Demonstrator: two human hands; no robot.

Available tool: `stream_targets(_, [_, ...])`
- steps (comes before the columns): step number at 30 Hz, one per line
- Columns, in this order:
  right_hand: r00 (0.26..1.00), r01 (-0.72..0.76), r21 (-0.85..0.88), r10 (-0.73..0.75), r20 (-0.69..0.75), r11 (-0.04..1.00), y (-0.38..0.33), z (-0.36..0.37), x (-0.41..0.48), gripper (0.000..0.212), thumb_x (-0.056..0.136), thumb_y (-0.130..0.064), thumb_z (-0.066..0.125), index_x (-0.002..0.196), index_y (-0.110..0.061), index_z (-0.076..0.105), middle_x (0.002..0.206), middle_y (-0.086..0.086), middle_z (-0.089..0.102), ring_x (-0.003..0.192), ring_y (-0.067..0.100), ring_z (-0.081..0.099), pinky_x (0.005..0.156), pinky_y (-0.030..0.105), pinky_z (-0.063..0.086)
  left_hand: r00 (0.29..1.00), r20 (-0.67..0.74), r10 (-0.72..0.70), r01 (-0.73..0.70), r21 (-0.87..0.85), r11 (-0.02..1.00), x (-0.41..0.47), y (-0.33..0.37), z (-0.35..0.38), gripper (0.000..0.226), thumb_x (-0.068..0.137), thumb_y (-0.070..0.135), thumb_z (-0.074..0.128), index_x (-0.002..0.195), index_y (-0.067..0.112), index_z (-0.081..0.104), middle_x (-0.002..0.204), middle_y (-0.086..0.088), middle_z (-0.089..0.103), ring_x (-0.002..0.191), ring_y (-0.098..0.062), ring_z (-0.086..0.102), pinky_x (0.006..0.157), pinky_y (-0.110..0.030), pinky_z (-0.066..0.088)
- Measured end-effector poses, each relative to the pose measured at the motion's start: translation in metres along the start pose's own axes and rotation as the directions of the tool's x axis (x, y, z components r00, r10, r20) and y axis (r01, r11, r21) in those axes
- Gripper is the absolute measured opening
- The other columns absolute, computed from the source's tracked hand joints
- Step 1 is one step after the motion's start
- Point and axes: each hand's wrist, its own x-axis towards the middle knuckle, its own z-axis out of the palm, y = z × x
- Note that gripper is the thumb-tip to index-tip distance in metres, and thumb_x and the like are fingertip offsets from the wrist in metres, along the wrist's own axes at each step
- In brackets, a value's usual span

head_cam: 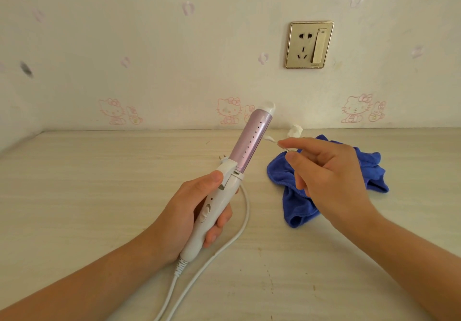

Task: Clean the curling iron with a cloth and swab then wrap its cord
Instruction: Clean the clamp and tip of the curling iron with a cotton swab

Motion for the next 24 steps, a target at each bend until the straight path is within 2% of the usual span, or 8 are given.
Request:
stream_targets(8, [0.995, 0.076, 0.073, -0.071, -0.067, 0.994, -0.0071, -0.0027, -0.0009, 0.031, 0.098, -0.001, 0.062, 0.102, -0.027, 0.077, 0.046, 0.0, 0.052, 0.038, 0.004, 0.042, 0.045, 0.013, 0.04, 1.0, -0.003, 0.002, -0.002, 0.018, 1.0, 0.0002, -0.0006, 0.0, 0.087, 0.081, 0.078, 0.062, 0.112, -0.003, 0.059, 0.067, -0.011, 0.058, 0.039, -0.018, 0.047, 0.042, -0.023, 0.04])
stream_targets(14, [0.997, 0.071, 0.078, -0.068, -0.04, 0.994, -0.007, -0.0009, -0.0026, 0.031, 0.098, 0.0, 0.062, 0.102, -0.027, 0.077, 0.045, -0.003, 0.053, 0.038, 0.003, 0.044, 0.045, 0.014, 0.041, 1.0, 0.005, -0.002, 0.002, 0.032, 0.999, 0.0004, 0.0004, 0.0003, 0.089, 0.078, 0.077, 0.067, 0.11, -0.006, 0.057, 0.066, -0.012, 0.058, 0.038, -0.018, 0.047, 0.042, -0.023, 0.04])
stream_targets(20, [0.998, 0.051, 0.082, -0.048, -0.034, 0.995, -0.0068, -0.0011, -0.0022, 0.03, 0.098, -0.002, 0.062, 0.102, -0.028, 0.077, 0.045, -0.002, 0.054, 0.038, 0.003, 0.045, 0.045, 0.013, 0.041, 1.0, -0.012, -0.013, 0.012, -0.064, 0.998, -0.0004, 0.0007, 0.0005, 0.063, 0.087, 0.065, 0.053, 0.095, 0.004, 0.069, 0.059, -0.012, 0.053, 0.033, -0.016, 0.044, 0.037, -0.02, 0.039])
stream_targets(24, [0.999, 0.045, 0.086, -0.042, -0.034, 0.995, -0.008, -0.0016, -0.0022, 0.03, 0.098, -0.002, 0.062, 0.102, -0.027, 0.077, 0.045, -0.002, 0.054, 0.038, 0.003, 0.044, 0.045, 0.013, 0.041, 0.998, -0.018, -0.055, 0.052, -0.125, 0.991, 0.0001, 0.0038, -0.0018, 0.061, 0.091, 0.06, 0.045, 0.092, 0.003, 0.068, 0.056, -0.013, 0.049, 0.031, -0.017, 0.043, 0.036, -0.019, 0.039])
